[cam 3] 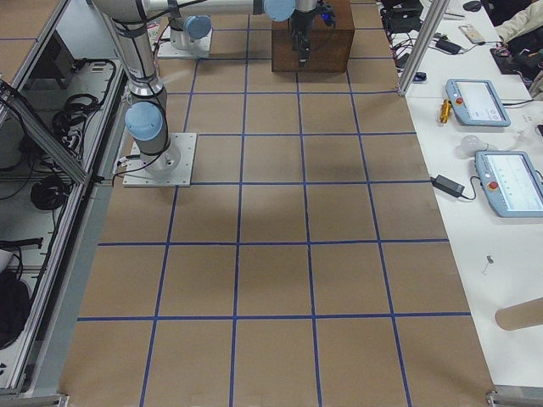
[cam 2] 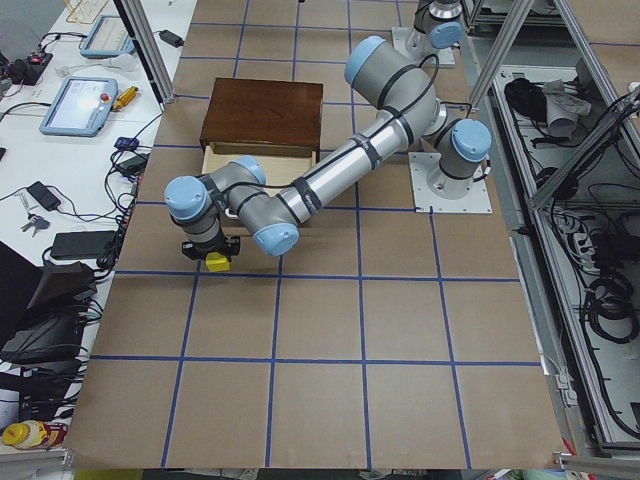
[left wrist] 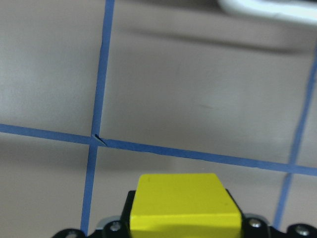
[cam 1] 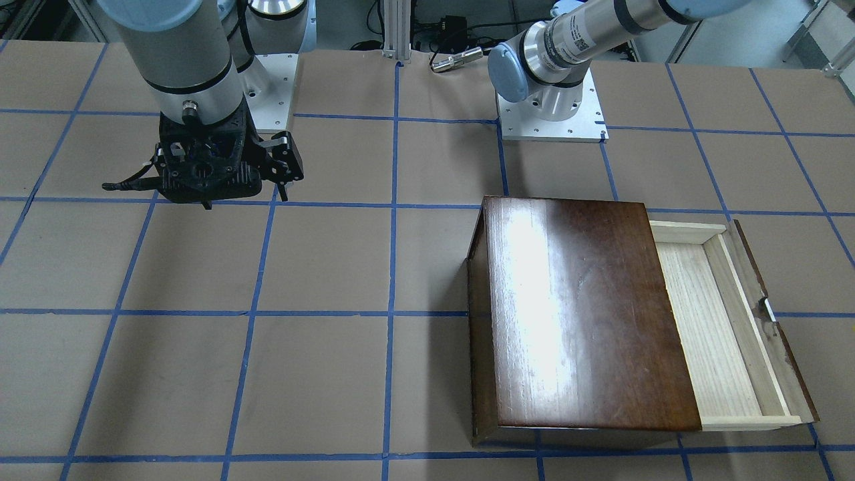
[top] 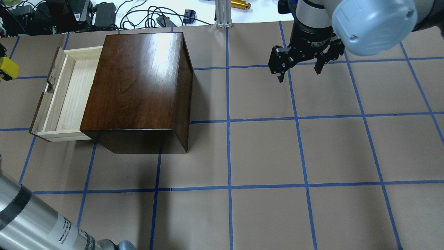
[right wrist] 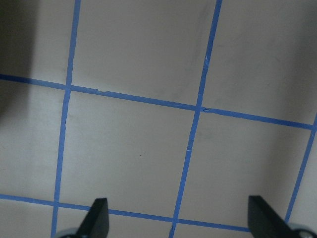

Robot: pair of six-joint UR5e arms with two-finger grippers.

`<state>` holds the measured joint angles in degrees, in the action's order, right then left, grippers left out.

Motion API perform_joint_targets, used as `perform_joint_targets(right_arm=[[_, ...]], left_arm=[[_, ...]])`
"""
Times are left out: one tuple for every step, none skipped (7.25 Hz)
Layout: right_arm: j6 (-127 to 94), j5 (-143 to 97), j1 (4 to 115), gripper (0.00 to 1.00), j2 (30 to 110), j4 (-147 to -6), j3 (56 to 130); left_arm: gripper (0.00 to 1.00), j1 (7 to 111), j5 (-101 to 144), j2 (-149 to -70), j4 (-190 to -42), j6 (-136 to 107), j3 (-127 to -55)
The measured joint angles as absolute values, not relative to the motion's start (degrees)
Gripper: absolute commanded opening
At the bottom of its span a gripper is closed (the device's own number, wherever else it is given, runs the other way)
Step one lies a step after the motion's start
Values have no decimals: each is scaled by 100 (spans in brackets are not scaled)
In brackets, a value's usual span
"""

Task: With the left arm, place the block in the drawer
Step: 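Lift the yellow cube and carry it over the open drawer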

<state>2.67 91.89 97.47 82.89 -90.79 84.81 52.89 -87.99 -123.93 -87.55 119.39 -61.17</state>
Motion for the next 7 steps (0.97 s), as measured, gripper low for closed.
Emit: perform_joint_targets(right_arm=[[266, 9191, 9747, 100, 8288, -9079, 8481], [268, 9193, 9747, 100, 8288, -9079, 8481], [266, 9192, 9747, 100, 8288, -9079, 8481], [264, 9190, 9747, 100, 8288, -9079, 8481], [266, 9191, 9747, 100, 8288, -9079, 8481], [270, 9193, 9747, 100, 8288, -9079, 8481], [269, 9193, 9747, 100, 8288, -9079, 8481]], left_arm=[[6, 5309, -8794, -11995, -9001, 12065, -6400], [6, 5366, -8779, -11663, -9083, 12110, -6742], [4, 5516, -8773, -11409, -9080, 12065, -7080], [2, 5801, -8784, -11235, -8982, 11993, -7377], [2, 6141, -8803, -11113, -8790, 11882, -7659], [2, 6373, -8804, -11055, -8561, 11772, -7935], [2, 6504, -8796, -11036, -8220, 11709, -8265]])
